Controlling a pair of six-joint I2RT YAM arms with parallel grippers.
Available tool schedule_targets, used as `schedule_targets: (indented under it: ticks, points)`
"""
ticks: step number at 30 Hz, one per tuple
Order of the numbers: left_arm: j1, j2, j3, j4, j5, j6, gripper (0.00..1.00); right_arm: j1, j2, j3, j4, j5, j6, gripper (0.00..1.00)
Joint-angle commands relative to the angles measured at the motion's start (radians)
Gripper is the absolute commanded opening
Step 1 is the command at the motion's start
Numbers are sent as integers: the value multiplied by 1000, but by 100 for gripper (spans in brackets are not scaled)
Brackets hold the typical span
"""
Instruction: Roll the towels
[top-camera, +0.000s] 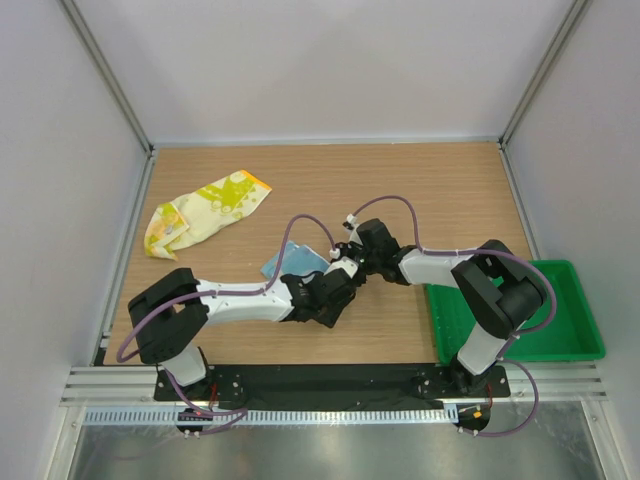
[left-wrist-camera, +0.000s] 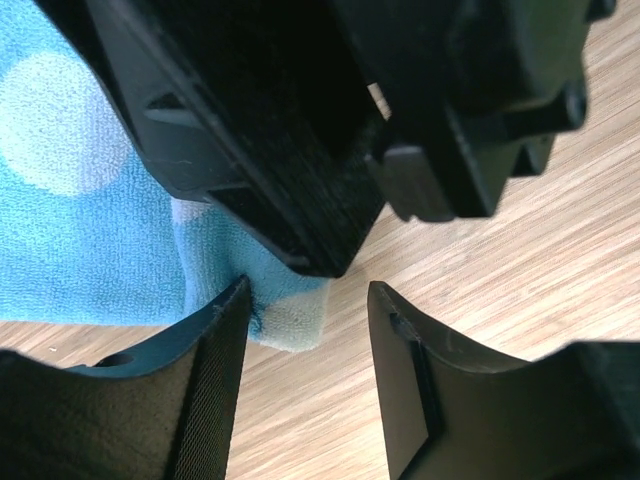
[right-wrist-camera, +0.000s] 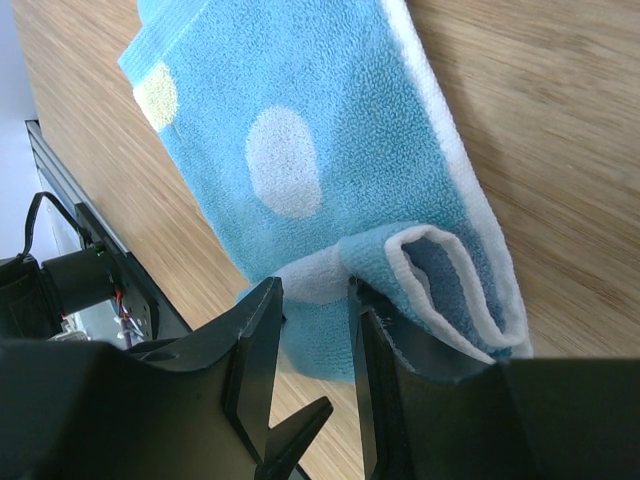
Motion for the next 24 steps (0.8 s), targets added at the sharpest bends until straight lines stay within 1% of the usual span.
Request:
schedule_targets:
  ticks: [1,3,7,9,10,12,13,14,15,20,24]
  points:
    - [-2,8,-39,-9,-18,-5,52,0,-22,32,-35,29,-42,40]
    - [-2,21,-45,-9,-14,-3,52,0,-19,41,-44,31,-49,40]
    - [-2,30,-66,1,-3,-5,49,-2,-13,52,-62,37,-62,40]
    - [-2,27,-71,6,5,-6,40,-2,-10,59,-67,38,-66,40]
    - [-2,24,-74,9,6,-6,35,-5,-7,63,-75,40,-72,40]
    - [-2,16,-78,21,9,-5,28,-9,4,69,-78,41,-79,40]
    - [-2,18,-80,26,9,-3,22,-17,5,69,-79,41,-82,40]
    - [-2,19,-75,27,9,-3,18,-19,10,70,-79,40,-83,40]
    - [0,34,-65,23,26,-5,11,-34,16,72,-82,38,-91,40]
    - [1,33,-48,21,52,-19,7,-60,13,72,-105,40,-108,40]
    - [7,5,-34,10,88,-34,5,-108,-5,70,-131,41,-119,40]
